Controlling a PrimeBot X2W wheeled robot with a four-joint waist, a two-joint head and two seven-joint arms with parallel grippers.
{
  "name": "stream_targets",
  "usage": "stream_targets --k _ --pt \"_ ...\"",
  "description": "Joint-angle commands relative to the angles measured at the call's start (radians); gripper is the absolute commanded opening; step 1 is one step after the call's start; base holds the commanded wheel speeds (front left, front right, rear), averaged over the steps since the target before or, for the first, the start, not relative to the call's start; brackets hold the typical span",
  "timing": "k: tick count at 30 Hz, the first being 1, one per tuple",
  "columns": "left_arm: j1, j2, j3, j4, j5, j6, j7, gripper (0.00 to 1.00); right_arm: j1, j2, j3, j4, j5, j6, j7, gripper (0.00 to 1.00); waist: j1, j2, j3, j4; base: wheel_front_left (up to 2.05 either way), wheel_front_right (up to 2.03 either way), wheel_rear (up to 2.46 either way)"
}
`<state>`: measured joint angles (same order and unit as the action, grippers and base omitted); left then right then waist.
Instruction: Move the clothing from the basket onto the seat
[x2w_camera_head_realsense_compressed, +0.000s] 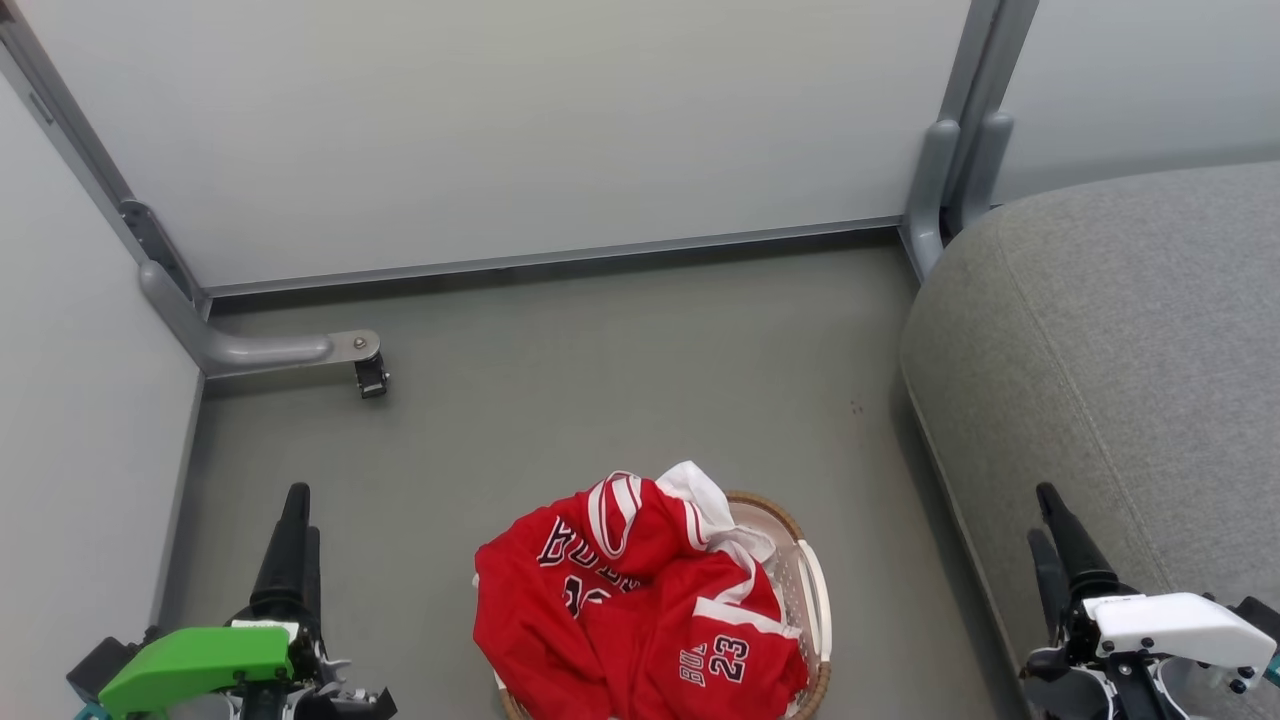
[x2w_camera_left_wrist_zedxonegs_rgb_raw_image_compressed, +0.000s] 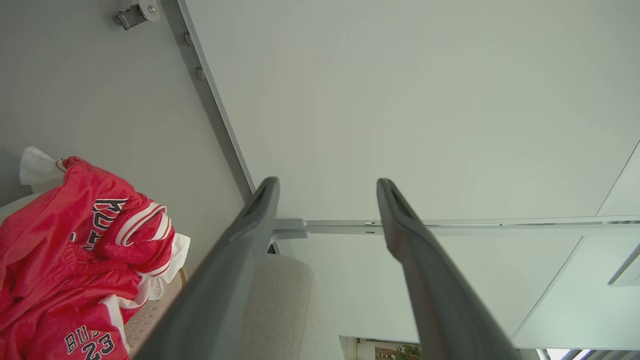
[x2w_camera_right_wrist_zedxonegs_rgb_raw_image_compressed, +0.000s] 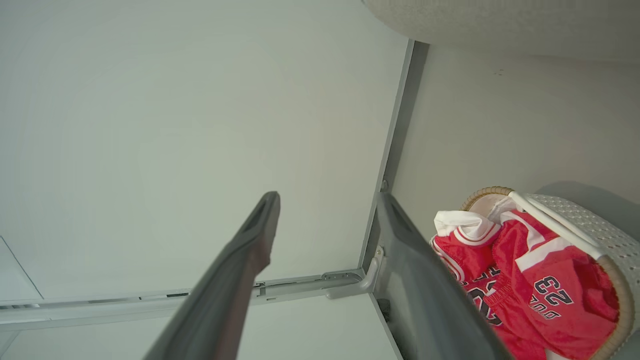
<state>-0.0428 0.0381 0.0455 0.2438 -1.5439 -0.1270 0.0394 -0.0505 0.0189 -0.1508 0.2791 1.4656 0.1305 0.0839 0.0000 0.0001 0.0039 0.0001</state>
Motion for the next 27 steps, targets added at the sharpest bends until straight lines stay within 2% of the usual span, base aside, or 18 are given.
stream_targets --k 1,12,27 --pt "-0.004 0.004 -0.006 -0.03 0.033 -0.001 -0.012 1.0 -0.009 -0.007 -0.003 -0.025 -0.037 0.0 -0.016 1.0 0.0 -0.0001 0.0 0.0 0.0 0.0 0.0" --pt "0.005 0.006 -0.033 -0.078 0.243 0.0 -0.057 1.0 0.005 -0.009 0.007 -0.082 -0.249 0.0 -0.067 1.0 0.0 -0.0001 0.001 0.003 0.0 0.0 0.0" --pt "0.024 0.008 -0.068 -0.115 0.544 0.041 -0.111 1.0 0.029 -0.012 0.031 -0.126 -0.543 0.0 -0.128 1.0 0.0 -0.0001 0.005 0.003 0.0 0.0 0.0"
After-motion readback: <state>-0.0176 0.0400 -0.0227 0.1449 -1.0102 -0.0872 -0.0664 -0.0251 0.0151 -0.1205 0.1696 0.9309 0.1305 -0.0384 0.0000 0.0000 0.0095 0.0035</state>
